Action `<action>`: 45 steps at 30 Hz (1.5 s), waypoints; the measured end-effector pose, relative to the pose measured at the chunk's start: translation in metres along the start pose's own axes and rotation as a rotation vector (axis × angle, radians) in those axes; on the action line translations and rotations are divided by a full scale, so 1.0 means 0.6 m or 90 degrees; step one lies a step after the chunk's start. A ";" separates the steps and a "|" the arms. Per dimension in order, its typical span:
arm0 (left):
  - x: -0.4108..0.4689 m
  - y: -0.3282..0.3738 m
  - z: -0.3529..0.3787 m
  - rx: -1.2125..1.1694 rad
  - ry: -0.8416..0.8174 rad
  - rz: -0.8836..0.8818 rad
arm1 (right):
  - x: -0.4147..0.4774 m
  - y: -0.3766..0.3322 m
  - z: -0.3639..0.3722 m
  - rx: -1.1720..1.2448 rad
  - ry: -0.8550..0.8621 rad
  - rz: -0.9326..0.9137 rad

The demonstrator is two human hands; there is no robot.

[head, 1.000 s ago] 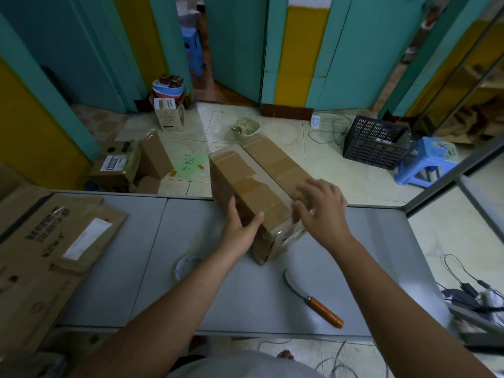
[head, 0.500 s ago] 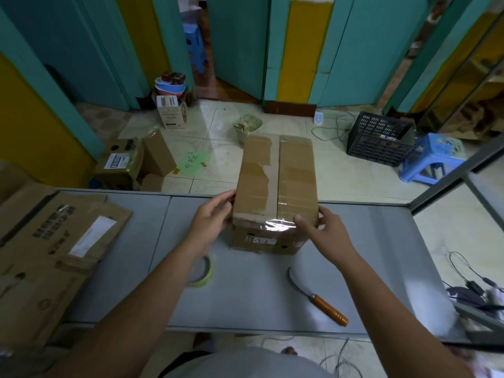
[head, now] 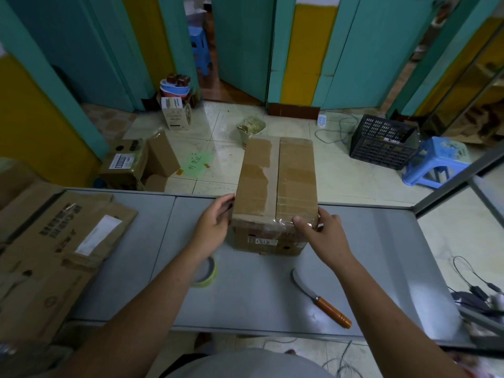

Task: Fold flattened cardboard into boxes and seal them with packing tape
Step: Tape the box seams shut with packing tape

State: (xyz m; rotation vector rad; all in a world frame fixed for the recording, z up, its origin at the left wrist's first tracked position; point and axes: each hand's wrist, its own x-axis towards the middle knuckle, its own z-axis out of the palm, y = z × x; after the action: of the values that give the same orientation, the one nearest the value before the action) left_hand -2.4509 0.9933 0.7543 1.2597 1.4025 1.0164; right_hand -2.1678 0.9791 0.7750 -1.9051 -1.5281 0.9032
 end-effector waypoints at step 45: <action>-0.002 0.000 -0.042 0.339 -0.205 0.367 | 0.005 0.064 -0.029 -0.098 -0.004 -0.400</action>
State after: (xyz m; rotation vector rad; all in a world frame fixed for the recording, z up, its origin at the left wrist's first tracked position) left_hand -2.4753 0.9927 0.7595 2.2021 1.1064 0.7641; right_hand -2.1301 0.9737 0.7563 -1.3626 -2.0709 0.5153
